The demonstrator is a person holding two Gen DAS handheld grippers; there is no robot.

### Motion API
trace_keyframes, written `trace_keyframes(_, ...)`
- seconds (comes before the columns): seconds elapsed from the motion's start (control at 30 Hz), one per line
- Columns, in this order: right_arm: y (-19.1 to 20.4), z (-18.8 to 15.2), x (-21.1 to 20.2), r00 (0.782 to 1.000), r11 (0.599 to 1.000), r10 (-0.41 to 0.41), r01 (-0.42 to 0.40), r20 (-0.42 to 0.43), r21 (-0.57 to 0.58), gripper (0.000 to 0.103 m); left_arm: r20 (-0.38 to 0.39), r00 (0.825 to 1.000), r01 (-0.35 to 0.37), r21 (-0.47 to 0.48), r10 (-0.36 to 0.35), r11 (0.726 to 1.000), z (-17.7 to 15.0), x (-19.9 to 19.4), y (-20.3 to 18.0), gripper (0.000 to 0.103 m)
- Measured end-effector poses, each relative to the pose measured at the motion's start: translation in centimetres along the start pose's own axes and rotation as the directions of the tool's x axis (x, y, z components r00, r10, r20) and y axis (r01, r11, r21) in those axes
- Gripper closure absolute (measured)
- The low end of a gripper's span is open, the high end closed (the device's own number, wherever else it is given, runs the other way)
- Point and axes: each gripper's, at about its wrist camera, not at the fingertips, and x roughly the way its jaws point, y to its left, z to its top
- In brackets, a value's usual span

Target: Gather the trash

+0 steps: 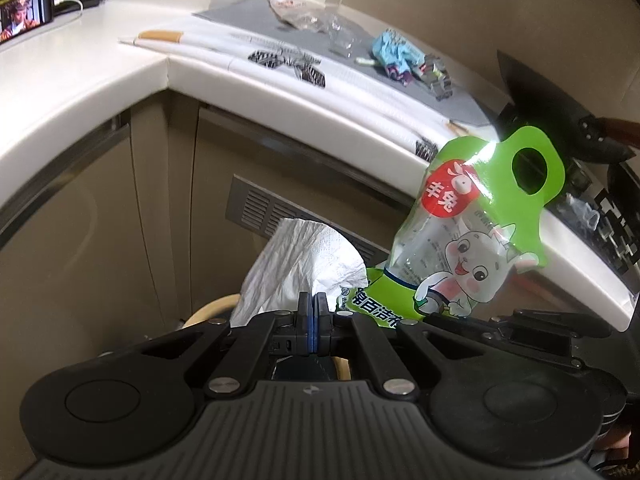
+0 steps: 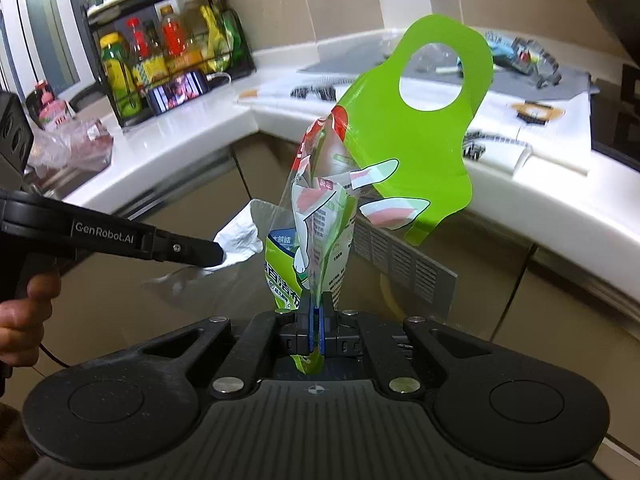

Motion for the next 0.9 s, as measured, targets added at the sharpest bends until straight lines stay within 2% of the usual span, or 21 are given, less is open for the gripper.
trace_keyframes(0.5,0.1,-0.6,2.5,0.995,1.000,-0.017,0.015,-0.099,-0.020,0.100,-0.087,0.996,-0.020,-0.012,0.019,1.000,-0.7,3.1,0.9,0.103)
trace_keyframes(0.9,0.4,-1.6,5.9,0.978,0.998,-0.037,0.026,-0.204,-0.055,0.100,-0.164,0.986,-0.038,-0.029,0.032,0.999,-1.5,6.7,2.2,0.103)
